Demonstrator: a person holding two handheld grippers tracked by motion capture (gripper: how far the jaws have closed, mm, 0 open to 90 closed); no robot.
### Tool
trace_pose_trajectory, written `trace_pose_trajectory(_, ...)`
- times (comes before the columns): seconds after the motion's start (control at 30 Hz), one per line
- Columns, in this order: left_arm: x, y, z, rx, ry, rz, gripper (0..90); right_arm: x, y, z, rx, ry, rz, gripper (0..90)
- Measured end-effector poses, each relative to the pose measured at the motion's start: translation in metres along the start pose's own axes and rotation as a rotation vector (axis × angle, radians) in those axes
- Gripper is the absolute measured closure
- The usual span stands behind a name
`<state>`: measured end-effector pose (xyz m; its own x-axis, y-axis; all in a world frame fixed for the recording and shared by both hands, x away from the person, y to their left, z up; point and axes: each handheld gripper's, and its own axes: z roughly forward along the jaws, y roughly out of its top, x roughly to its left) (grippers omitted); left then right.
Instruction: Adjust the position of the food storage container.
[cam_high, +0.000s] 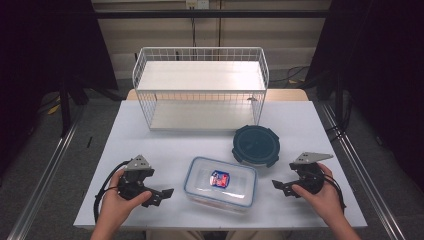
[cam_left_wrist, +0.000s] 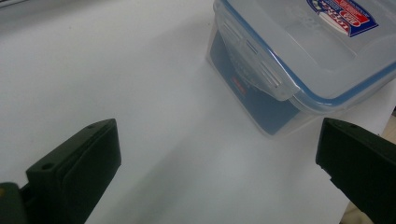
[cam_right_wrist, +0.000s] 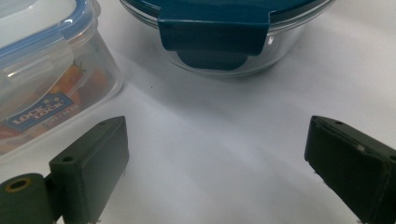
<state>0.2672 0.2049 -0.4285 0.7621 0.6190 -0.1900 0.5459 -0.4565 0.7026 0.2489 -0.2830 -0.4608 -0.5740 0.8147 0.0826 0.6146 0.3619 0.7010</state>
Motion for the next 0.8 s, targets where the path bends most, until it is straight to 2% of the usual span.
trace_pose_trajectory(0.07,0.001,0.001,0.001,-0.011,-0.004,-0.010,0.1,0.001,0.000,0.000,0.002,-0.002,0.001,6.3)
trace_pose_trajectory(0.2,0.000,0.000,0.004,0.004,0.017,-0.004,0.1,0.005,0.002,0.002,0.008,0.020,-0.021,7.8)
trace_pose_trajectory(0.37,-0.003,-0.002,0.005,-0.010,0.010,-0.010,0.0,0.013,0.006,0.001,0.010,0.045,-0.041,13.0)
trace_pose_trajectory(0.43,-0.002,-0.002,0.004,-0.033,-0.003,-0.020,0.0,0.017,0.009,0.001,0.014,0.056,-0.050,17.0)
trace_pose_trajectory(0.47,-0.002,-0.002,0.004,-0.037,-0.005,-0.023,0.0,0.021,0.010,0.001,0.027,0.079,-0.055,24.7)
trace_pose_trajectory(0.5,-0.001,-0.002,0.004,-0.040,-0.005,-0.024,0.0,0.021,0.010,0.001,0.027,0.079,-0.055,24.7)
trace_pose_trajectory(0.53,-0.001,-0.001,0.005,-0.040,-0.002,-0.026,0.0,0.023,0.010,0.001,0.024,0.089,-0.058,29.0)
trace_pose_trajectory(0.57,-0.001,-0.001,0.005,-0.036,0.000,-0.025,0.0,0.027,0.011,0.001,0.022,0.121,-0.087,37.4)
trace_pose_trajectory(0.6,-0.002,-0.001,0.006,-0.034,-0.002,-0.026,0.0,0.027,0.011,0.001,0.022,0.121,-0.087,37.4)
trace_pose_trajectory(0.67,-0.002,-0.001,0.008,-0.026,-0.001,-0.011,0.0,0.031,0.012,0.001,0.021,0.127,-0.104,45.8)
trace_pose_trajectory(0.7,-0.001,-0.001,0.009,-0.024,-0.003,-0.016,0.0,0.032,0.012,0.002,0.011,0.143,-0.109,48.8)
trace_pose_trajectory(0.8,0.000,0.000,0.010,-0.026,0.002,-0.021,0.0,0.036,0.013,0.000,0.008,0.149,-0.105,59.3)
